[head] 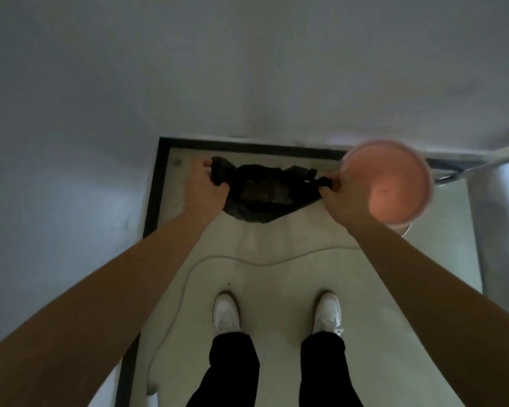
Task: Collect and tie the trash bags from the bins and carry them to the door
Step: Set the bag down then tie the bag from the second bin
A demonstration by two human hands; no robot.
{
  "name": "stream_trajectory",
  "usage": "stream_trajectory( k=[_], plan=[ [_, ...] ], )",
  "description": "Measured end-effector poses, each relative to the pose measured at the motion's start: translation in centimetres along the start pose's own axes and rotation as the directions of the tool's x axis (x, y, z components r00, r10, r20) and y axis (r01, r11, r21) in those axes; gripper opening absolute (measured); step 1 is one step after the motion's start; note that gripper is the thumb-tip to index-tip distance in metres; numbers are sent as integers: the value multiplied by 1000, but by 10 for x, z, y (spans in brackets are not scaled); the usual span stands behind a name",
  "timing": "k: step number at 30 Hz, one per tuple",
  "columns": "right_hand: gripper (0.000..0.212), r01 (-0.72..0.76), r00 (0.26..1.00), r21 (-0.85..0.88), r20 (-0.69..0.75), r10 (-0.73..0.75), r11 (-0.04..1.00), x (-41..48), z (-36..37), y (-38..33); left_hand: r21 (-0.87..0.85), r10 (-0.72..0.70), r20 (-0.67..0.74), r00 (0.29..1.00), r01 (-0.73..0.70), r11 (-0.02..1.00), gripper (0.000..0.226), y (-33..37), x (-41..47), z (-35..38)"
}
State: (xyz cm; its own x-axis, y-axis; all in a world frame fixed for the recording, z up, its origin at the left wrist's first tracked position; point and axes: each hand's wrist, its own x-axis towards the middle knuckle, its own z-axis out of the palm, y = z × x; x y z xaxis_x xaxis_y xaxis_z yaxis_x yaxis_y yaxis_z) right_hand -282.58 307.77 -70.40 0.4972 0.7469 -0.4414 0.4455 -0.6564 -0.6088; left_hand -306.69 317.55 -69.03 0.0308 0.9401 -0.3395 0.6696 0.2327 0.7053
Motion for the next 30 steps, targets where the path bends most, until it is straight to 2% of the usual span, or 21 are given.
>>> stream_trajectory(
  k=[2,4,6,7,9,11,13,15,18,22,27,30],
  plan=[
    [28,14,995,-72,101,-6,997,17,49,34,39,-56,1,998,56,998,39,-55,9,34],
    [29,-22,991,-70,131,31,997,28,87,63,56,-95,-40,995,97,994,31,-95,14,63],
    [30,-86,991,34,107,82,996,32,113,78,38,-95,-72,993,98,994,27,-122,17,82],
    [34,-117,989,139,101,104,983,31,120,82,39,-87,-77,993,90,995,27,-128,17,89],
    [61,-156,987,355,98,129,922,26,129,88,17,-76,-89,993,77,997,29,-133,17,95],
    [94,-157,988,451,73,139,878,17,130,94,-53,-82,-140,987,75,996,30,-126,20,92],
    [123,-145,989,394,90,119,908,6,130,102,-129,-96,-200,975,71,989,30,-108,26,82],
    [138,-104,990,237,121,77,966,-2,130,115,-210,-73,-240,968,22,978,32,-87,38,71],
    [141,-9,994,99,111,-2,995,0,137,133,-251,16,-262,965,-84,964,30,-65,63,60],
    [149,7,994,69,106,-14,998,38,156,137,-242,139,-298,944,-216,946,21,-51,102,63],
    [145,-12,998,224,61,-2,974,122,179,136,-328,169,-387,906,-307,893,21,-57,160,85],
    [141,120,993,335,-30,-117,934,169,192,130,-376,172,-447,878,-359,854,22,-62,191,102]
  ],
)
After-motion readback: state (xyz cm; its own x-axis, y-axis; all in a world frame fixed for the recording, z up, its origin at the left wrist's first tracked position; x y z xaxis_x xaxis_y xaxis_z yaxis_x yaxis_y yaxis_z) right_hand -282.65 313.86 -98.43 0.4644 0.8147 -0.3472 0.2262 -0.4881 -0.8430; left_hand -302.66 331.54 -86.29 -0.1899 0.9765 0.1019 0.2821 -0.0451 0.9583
